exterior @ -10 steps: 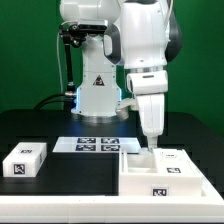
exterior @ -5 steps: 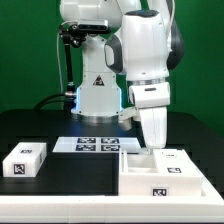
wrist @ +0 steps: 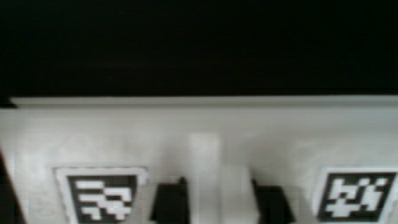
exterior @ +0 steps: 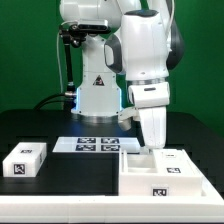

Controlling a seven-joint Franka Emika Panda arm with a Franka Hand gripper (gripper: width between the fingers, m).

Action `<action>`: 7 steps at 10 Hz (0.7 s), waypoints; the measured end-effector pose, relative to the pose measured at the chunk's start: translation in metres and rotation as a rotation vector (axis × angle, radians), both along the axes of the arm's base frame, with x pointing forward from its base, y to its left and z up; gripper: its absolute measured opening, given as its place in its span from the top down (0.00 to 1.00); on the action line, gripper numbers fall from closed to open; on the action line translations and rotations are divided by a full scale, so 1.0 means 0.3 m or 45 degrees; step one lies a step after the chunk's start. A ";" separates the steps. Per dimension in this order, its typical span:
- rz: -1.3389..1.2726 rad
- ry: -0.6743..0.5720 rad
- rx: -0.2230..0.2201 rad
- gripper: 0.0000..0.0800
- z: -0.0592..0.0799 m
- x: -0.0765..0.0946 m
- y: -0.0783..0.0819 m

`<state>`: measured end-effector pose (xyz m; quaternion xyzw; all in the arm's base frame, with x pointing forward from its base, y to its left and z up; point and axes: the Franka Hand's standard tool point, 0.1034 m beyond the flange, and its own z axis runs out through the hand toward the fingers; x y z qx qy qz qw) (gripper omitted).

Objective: Assemble cabinet

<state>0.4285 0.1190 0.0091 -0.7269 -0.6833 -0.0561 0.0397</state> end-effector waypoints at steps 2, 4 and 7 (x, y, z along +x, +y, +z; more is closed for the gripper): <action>0.000 -0.001 0.000 0.92 0.001 0.001 0.000; 0.000 -0.001 0.000 0.92 0.001 0.001 0.000; 0.000 -0.001 0.000 0.92 0.001 0.001 0.000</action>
Offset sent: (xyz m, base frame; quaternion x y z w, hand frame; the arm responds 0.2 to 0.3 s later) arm 0.0000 0.0000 0.0000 0.0000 0.0000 0.0000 1.0000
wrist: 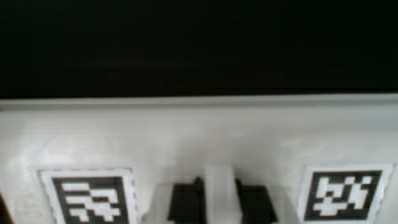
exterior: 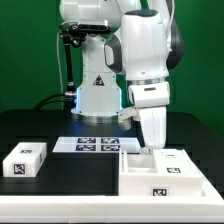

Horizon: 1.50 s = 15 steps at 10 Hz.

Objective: Assemble cabinet

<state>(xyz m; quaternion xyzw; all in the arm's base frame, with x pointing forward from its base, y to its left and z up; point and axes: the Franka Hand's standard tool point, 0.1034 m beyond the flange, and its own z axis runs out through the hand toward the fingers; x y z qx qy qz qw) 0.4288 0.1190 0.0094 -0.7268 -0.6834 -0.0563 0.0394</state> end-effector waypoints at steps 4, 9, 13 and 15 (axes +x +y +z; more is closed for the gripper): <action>0.012 0.033 -0.063 0.92 0.091 -0.013 -0.074; -0.010 0.037 -0.089 0.92 0.131 -0.038 -0.119; -0.011 0.050 -0.090 0.92 0.132 -0.045 -0.122; 0.020 0.044 -0.059 0.92 0.136 -0.039 -0.147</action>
Offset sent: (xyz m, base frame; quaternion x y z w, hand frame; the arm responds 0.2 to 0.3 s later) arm -0.0241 -0.0226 0.0591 0.0519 -0.0110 -0.0418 0.9977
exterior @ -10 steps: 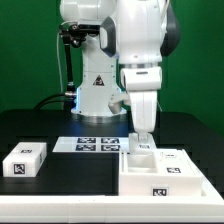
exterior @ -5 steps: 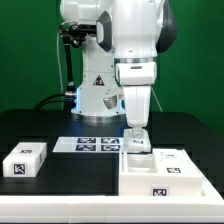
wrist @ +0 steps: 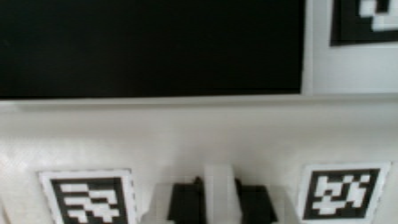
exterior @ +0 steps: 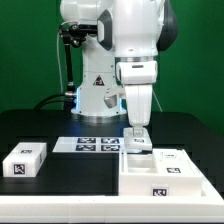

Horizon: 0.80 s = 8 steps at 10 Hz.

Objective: Assemble cabinet

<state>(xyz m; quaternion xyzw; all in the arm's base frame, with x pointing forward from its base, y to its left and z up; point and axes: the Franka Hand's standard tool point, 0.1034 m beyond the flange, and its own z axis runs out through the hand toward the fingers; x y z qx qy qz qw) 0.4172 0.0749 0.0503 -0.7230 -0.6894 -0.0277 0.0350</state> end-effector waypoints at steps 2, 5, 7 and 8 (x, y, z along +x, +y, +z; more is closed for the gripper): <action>0.016 -0.013 0.028 0.92 0.012 0.010 -0.004; -0.022 -0.063 0.082 0.92 0.010 0.039 -0.070; -0.009 -0.062 0.080 0.92 0.006 0.037 -0.069; -0.039 -0.059 0.078 0.92 0.011 0.040 -0.052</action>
Offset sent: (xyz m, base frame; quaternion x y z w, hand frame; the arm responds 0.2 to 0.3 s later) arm 0.0091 -0.0012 0.0122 -0.0571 0.1501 -0.0131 0.9869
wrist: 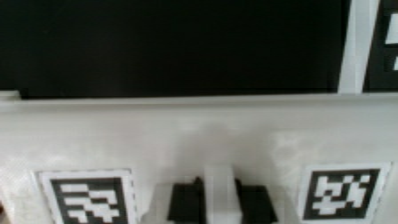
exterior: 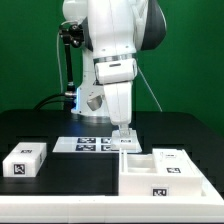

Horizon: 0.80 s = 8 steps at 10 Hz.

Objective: Assemble cabinet

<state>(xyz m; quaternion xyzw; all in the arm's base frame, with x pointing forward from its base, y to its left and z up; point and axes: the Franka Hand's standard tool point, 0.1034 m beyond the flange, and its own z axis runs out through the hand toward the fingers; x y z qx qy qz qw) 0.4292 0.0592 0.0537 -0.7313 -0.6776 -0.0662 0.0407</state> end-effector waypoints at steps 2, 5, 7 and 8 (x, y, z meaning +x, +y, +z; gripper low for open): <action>0.058 -0.041 -0.012 0.92 0.040 0.032 0.088; 0.061 -0.039 -0.011 0.92 0.035 0.032 0.084; 0.048 -0.011 -0.019 0.92 0.034 0.035 0.071; 0.028 -0.005 -0.020 0.92 0.032 0.039 0.076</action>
Offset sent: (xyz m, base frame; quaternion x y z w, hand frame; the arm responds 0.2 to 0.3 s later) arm 0.0000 0.0000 0.0000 0.0000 0.0000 0.0000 1.0000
